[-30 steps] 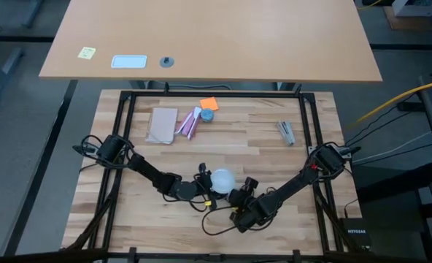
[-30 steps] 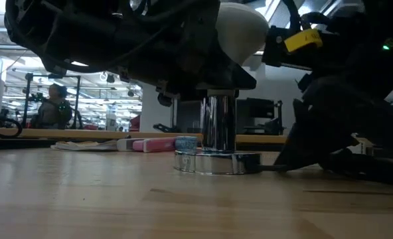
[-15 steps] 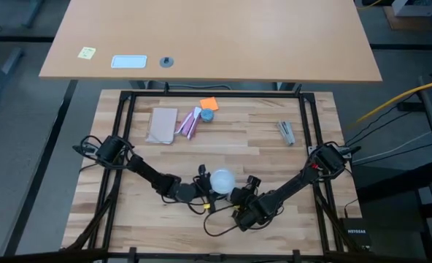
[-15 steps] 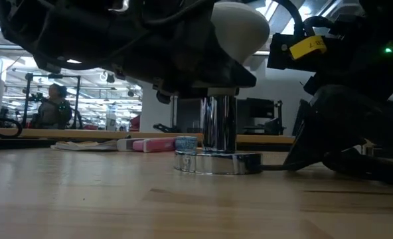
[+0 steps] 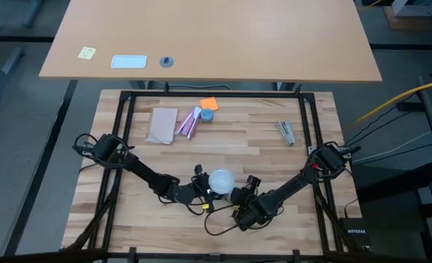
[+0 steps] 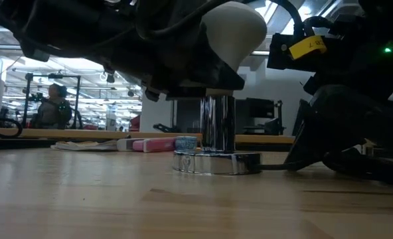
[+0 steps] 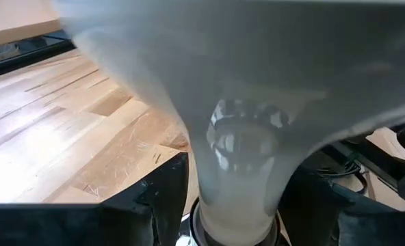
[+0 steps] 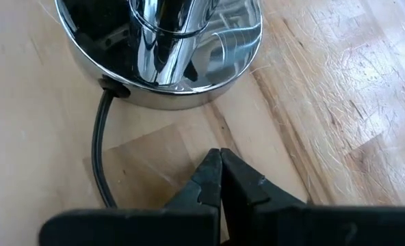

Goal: Screw lightbulb
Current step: Remove the lightbulb from the lamp

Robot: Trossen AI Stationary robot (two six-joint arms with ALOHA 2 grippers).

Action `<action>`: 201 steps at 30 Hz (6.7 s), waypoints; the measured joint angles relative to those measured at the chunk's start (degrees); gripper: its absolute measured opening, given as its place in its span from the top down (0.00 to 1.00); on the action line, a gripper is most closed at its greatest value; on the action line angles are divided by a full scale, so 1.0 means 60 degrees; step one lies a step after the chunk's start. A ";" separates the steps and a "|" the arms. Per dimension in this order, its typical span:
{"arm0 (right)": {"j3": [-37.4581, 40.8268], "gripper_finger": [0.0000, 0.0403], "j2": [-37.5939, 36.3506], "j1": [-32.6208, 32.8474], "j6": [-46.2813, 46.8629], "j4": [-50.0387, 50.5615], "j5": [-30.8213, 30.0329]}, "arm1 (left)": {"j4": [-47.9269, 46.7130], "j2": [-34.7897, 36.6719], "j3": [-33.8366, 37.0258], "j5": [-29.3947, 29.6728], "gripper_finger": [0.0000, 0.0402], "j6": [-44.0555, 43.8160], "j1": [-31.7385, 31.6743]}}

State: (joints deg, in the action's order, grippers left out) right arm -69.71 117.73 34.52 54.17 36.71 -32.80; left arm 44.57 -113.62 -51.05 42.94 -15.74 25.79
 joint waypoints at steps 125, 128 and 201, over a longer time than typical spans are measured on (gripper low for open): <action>0.1395 0.99 -0.1553 -0.0906 -0.3560 -0.3470 -0.2086 | 0.0082 -0.0027 0.0049 0.0052 0.65 -0.0982 0.0238; 0.1480 0.99 -0.1373 -0.0982 -0.3299 -0.2342 -0.1738 | -0.0022 -0.0022 -0.0038 -0.0321 0.65 -0.1133 0.0280; 0.6041 0.99 -0.1947 -0.1347 -0.4120 -1.1633 0.0137 | 0.0241 -0.0025 0.0026 -0.0143 0.65 -0.1339 0.0202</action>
State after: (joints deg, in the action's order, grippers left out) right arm -33.47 106.05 26.44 29.45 -33.09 -31.97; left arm 46.02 -113.78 -50.89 42.08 -23.77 27.00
